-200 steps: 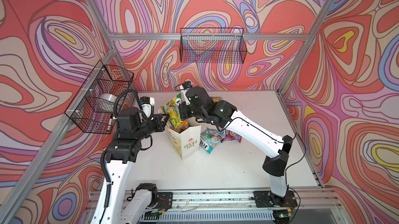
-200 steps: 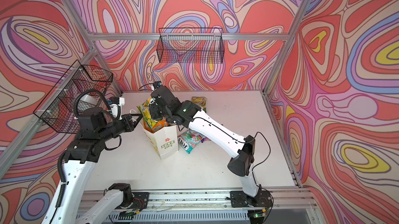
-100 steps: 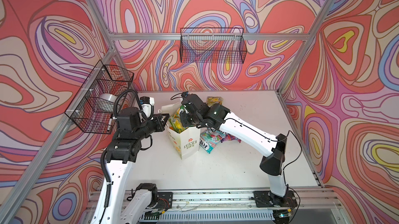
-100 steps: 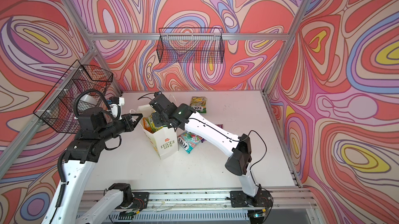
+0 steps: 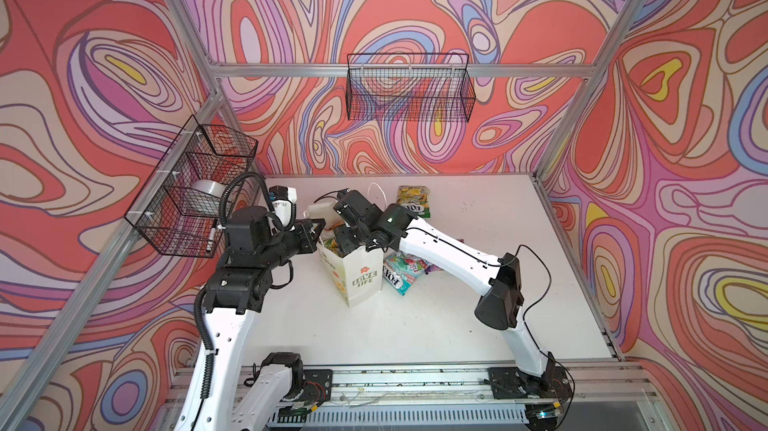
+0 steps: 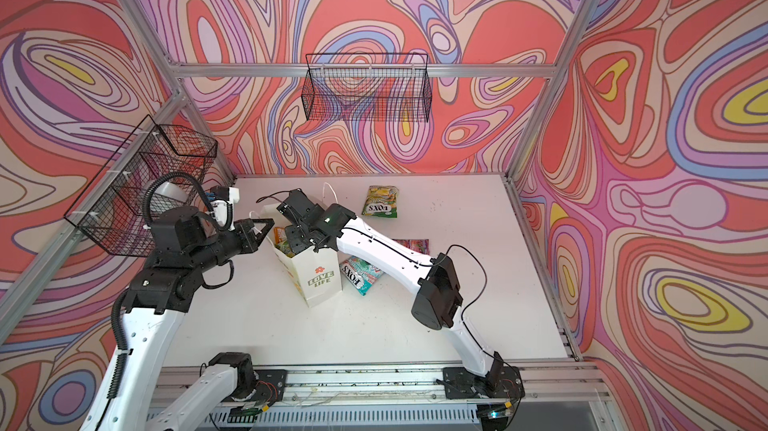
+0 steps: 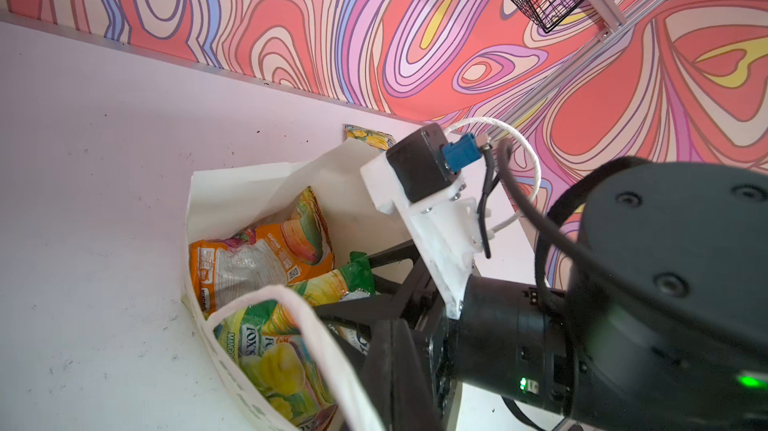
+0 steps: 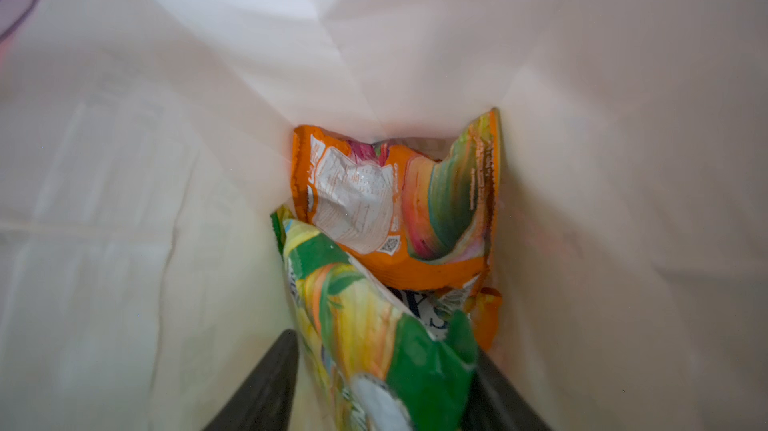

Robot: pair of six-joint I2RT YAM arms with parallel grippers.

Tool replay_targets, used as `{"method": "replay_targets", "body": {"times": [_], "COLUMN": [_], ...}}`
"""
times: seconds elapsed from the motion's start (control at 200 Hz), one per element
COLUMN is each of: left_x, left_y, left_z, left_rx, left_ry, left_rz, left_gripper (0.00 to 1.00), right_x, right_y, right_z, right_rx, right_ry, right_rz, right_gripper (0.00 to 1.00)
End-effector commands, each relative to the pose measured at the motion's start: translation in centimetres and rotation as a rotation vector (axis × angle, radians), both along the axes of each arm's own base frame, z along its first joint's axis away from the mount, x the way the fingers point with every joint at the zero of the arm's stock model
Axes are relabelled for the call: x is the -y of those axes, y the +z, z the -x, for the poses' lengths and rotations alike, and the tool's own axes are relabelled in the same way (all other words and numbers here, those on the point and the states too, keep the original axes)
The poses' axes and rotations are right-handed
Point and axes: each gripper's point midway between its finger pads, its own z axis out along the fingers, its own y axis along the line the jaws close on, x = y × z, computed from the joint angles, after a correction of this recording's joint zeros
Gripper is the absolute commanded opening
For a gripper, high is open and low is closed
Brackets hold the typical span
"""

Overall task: Place the snacks into the paper bag
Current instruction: 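Open the right gripper to release the packet into the bag, then withdraw the right gripper from the bag toward the purple Berries packet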

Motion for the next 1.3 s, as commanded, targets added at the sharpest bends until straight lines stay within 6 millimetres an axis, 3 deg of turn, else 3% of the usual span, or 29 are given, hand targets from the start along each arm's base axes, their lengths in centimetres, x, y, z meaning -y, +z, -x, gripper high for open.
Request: {"method": "replay_targets", "body": {"times": [0.0,0.13,0.235,0.446,0.516,0.556,0.646,0.982,1.062,1.292], "left_x": [-0.4,-0.7,-0.9,-1.2,-1.3,-1.3,-1.3,-1.1,-0.8,-0.7], "left_y": [1.6,1.2,0.8,0.1,-0.2,-0.3,-0.5,-1.5,-1.8,-2.1], "left_z": [-0.5,-0.7,-0.8,-1.4,-1.5,-1.7,-1.8,-2.5,-2.7,-2.9], "left_rx": [0.081,0.069,0.059,0.038,0.028,0.024,0.015,-0.02,-0.03,-0.039], "left_ry": [0.012,0.028,0.043,0.06,0.064,0.062,0.063,0.058,0.044,0.037], "left_rz": [-0.021,-0.032,-0.04,-0.054,-0.056,-0.055,-0.053,-0.045,-0.033,-0.027], "left_gripper": [0.0,0.0,0.0,0.0,0.0,0.0,0.0,0.0,0.0,0.0], "right_x": [0.2,1.1,2.1,5.6,6.9,8.5,11.3,20.7,22.9,27.1], "right_y": [4.9,8.6,11.0,14.5,14.8,16.2,16.4,12.4,11.2,4.1], "right_z": [0.5,1.0,1.6,3.0,3.6,4.3,5.3,7.8,7.4,4.1], "right_rx": [0.102,0.17,0.202,0.229,0.221,0.231,0.223,0.19,0.181,0.0], "right_ry": [0.018,0.03,0.033,-0.014,-0.037,-0.057,-0.104,-0.311,-0.369,-0.465], "right_rz": [-0.074,-0.124,-0.157,-0.201,-0.197,-0.214,-0.201,-0.083,-0.055,-0.098], "right_gripper": [0.77,0.92,0.98,0.99,0.98,0.98,0.98,0.98,0.98,0.98]}}
